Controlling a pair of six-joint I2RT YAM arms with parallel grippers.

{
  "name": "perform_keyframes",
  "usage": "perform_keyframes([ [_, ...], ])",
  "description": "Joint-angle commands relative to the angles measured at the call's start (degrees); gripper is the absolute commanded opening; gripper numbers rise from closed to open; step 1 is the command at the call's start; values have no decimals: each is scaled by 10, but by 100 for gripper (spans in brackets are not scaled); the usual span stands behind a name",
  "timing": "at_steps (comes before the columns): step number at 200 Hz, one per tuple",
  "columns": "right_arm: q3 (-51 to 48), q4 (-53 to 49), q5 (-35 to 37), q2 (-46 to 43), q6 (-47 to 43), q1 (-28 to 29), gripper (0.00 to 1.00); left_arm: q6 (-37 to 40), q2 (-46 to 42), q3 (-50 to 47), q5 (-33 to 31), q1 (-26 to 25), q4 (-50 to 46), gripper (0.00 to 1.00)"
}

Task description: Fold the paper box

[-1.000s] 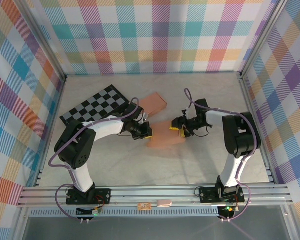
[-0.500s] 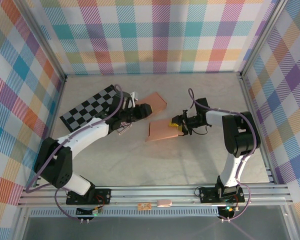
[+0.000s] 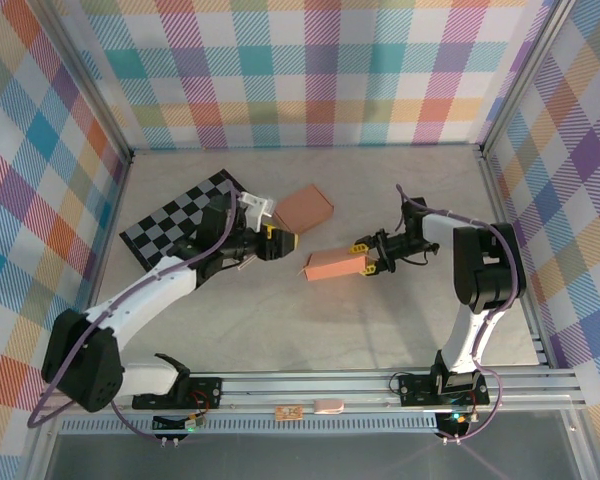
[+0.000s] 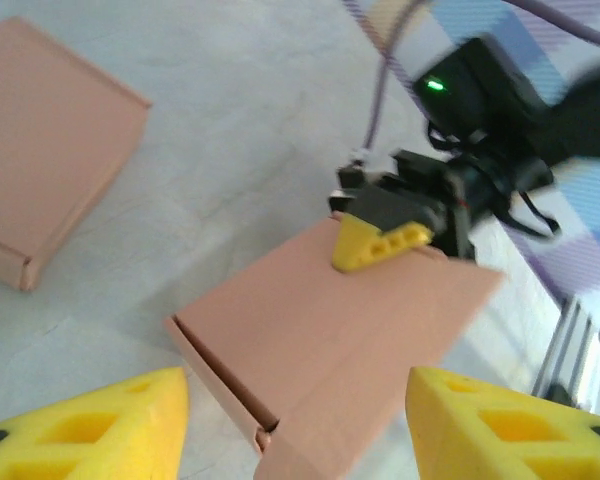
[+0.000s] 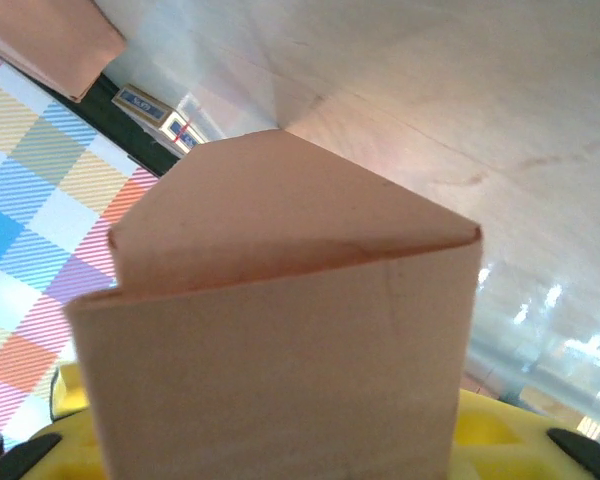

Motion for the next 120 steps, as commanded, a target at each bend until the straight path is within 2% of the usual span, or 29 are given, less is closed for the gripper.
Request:
perform_keyframes([
  [1, 11, -76, -28, 6, 6, -13, 37, 227, -12, 19, 41, -37, -131, 65],
  [17, 19, -107, -32, 11, -5, -17, 37, 288, -9, 21, 15, -58, -184, 69],
  [36, 20, -127, -49, 13, -12, -18, 38, 317, -3, 4, -5, -68, -175, 73],
  [66, 17, -158, -47, 14, -31, -23, 38, 372, 42, -13, -18, -82, -173, 75],
  [89, 15, -174, -47, 19, -45, -24, 37, 386, 56, -43, -53, -100, -133, 77],
  [111, 18, -193, -39, 20, -57, -27, 37, 356, 60, -87, -97, -101, -17, 81],
  [120, 15, -194, -38, 20, -59, -27, 38, 348, 75, -79, -85, -97, -2, 81],
])
